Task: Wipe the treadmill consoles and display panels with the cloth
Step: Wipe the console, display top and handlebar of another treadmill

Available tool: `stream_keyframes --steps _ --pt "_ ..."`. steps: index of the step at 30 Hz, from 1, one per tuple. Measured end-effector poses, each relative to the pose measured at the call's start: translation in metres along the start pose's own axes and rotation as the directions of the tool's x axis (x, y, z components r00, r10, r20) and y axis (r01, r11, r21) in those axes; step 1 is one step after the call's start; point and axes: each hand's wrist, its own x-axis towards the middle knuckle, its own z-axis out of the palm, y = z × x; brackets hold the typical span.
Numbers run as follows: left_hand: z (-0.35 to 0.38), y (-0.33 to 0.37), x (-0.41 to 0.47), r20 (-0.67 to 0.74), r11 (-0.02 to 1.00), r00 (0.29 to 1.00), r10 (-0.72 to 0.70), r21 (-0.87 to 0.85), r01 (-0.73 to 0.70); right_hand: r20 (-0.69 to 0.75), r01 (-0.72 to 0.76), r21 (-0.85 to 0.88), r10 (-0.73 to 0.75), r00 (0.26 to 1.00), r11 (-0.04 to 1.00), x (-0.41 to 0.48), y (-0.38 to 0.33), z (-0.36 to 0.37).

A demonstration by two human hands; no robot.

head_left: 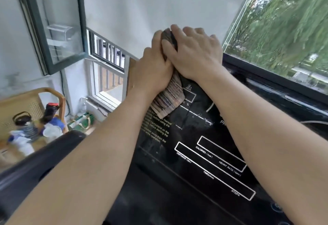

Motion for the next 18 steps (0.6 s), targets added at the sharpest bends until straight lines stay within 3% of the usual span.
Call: stream_keyframes --steps 3,5,7,10,12,14,15,16,18 --pt "-0.010 -0.028 -0.055 0.065 0.994 0.992 -0.109 -0.015 0.111 0.052 0.119 -0.064 -0.116 0.992 0.991 -0.027 -0.031 0.020" --pt "-0.012 -0.060 -0.100 0.143 0.976 0.966 -0.213 -0.001 0.216 0.115 0.248 -0.014 -0.245 0.963 0.969 -0.058 -0.065 0.040" --pt "-0.013 -0.094 -0.141 0.232 0.952 0.924 -0.303 0.043 0.302 0.190 0.318 0.056 -0.323 0.927 0.947 -0.092 -0.095 0.059" --pt "-0.022 -0.125 -0.182 0.325 0.902 0.845 -0.425 0.074 0.426 0.294 0.413 0.014 -0.399 0.869 0.910 -0.138 -0.118 0.080" --pt "-0.028 -0.131 -0.189 0.362 0.859 0.786 -0.501 0.099 0.502 0.290 0.445 0.022 -0.431 0.854 0.895 -0.163 -0.120 0.085" --pt "-0.037 -0.131 -0.184 0.365 0.877 0.798 -0.479 0.239 0.417 0.181 0.400 0.175 -0.428 0.885 0.900 -0.181 -0.119 0.082" --pt "-0.046 -0.129 -0.179 0.332 0.885 0.832 -0.445 0.304 0.352 0.114 0.334 0.334 -0.390 0.914 0.881 -0.186 -0.118 0.078" --pt "-0.057 -0.124 -0.173 0.282 0.894 0.864 -0.417 0.301 0.333 0.090 0.232 0.528 -0.325 0.941 0.817 -0.187 -0.117 0.069" --pt "-0.084 -0.106 -0.158 0.211 0.931 0.907 -0.364 0.097 0.351 0.232 -0.075 0.829 -0.218 0.948 0.554 -0.185 -0.118 0.043"
